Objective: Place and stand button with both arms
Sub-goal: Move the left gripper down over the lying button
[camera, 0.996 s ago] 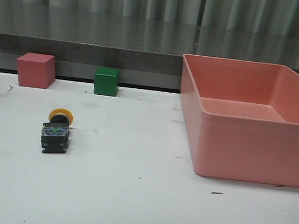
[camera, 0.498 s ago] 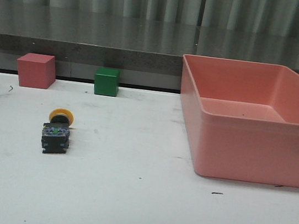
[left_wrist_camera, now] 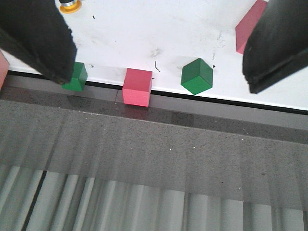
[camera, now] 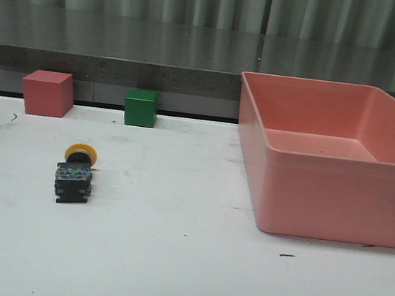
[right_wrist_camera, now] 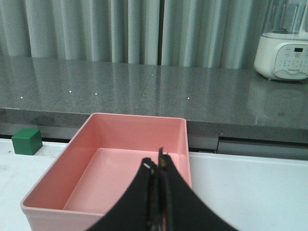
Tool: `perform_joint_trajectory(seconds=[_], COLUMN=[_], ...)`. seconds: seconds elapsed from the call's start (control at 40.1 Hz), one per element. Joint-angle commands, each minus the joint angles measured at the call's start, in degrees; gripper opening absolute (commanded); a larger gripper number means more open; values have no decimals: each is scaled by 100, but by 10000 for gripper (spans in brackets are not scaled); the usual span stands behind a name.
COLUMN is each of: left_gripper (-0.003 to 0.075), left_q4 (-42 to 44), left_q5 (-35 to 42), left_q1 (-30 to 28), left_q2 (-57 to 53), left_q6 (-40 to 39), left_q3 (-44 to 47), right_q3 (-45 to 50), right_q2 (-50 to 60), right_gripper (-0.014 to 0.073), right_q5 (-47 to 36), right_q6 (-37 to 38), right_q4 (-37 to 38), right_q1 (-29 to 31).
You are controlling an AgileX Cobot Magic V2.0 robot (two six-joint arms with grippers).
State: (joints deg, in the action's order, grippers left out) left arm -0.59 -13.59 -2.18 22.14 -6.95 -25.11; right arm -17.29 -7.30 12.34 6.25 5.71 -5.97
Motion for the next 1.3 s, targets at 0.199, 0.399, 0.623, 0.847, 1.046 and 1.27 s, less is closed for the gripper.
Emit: perform_joint_trajectory(seconds=[0.199, 0.399, 0.623, 0.847, 1.046, 1.27], left_gripper=[673, 673, 673, 673, 673, 673], left_q4=[-74, -640, -1521, -1550, -1497, -1470], left_q5=[428, 490, 494, -711, -1960, -3031], left_q1=[458, 1843, 3034, 3084, 2873, 2353], left_q2=[938, 1959, 3731, 5537, 6861, 7943], left_q6=[18, 18, 18, 18, 18, -171], left_q3=[-334, -464, -905, -2195, -3426, -4510], right_q3=[-150, -150, -150, -150, -150, -150], right_q2=[-41, -41, -41, -41, -41, -41], right_gripper=[-61, -61, -61, -61, -61, -61], right_q5=[-506, -506, -506, -506, -506, -506], right_q6=[-58, -58, -58, -58, -58, -58], right_q4=[94, 94, 94, 94, 94, 94], right_q1=[-3, -3, -3, -3, -3, -3])
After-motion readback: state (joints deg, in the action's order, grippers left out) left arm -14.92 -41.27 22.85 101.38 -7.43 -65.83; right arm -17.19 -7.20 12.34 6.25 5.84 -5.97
